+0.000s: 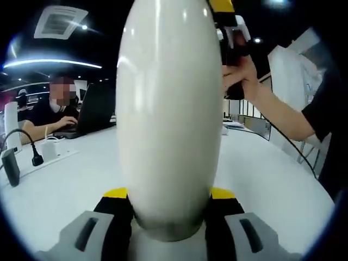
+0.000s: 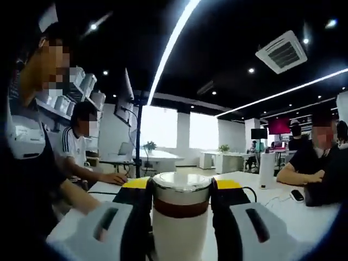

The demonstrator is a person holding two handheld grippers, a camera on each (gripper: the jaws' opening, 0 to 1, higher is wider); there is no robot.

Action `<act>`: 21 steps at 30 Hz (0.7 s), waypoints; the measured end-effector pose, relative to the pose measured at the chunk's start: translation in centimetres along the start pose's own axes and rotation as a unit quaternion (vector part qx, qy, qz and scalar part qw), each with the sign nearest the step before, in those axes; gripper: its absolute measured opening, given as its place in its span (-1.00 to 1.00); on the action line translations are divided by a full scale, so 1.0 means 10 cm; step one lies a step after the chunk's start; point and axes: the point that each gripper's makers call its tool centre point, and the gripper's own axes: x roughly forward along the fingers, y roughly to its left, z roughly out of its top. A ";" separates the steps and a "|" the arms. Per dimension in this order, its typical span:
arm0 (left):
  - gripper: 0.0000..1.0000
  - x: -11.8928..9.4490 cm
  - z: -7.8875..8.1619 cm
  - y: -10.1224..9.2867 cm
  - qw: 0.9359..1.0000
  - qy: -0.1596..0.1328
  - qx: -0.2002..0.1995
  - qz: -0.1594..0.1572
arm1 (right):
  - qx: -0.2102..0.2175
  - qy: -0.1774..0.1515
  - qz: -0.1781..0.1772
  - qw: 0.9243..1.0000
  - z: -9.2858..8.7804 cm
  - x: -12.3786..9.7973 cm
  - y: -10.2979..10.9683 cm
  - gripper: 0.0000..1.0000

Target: Grasp the water cup twist off the cup lid place the cup lid on the table

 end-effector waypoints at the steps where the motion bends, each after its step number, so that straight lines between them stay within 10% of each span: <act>1: 0.08 0.00 0.00 0.00 1.000 0.000 0.000 0.000 | 0.009 -0.002 0.012 1.000 -0.01 0.00 0.00 -0.09; 14: 0.08 0.00 0.00 0.02 1.000 -0.002 0.001 -0.004 | 0.077 -0.007 0.164 0.983 -0.07 0.00 0.08 -0.10; 21: 0.08 0.00 0.00 0.04 1.000 -0.003 0.000 -0.003 | 0.123 -0.022 0.181 0.976 -0.12 0.01 0.07 -0.01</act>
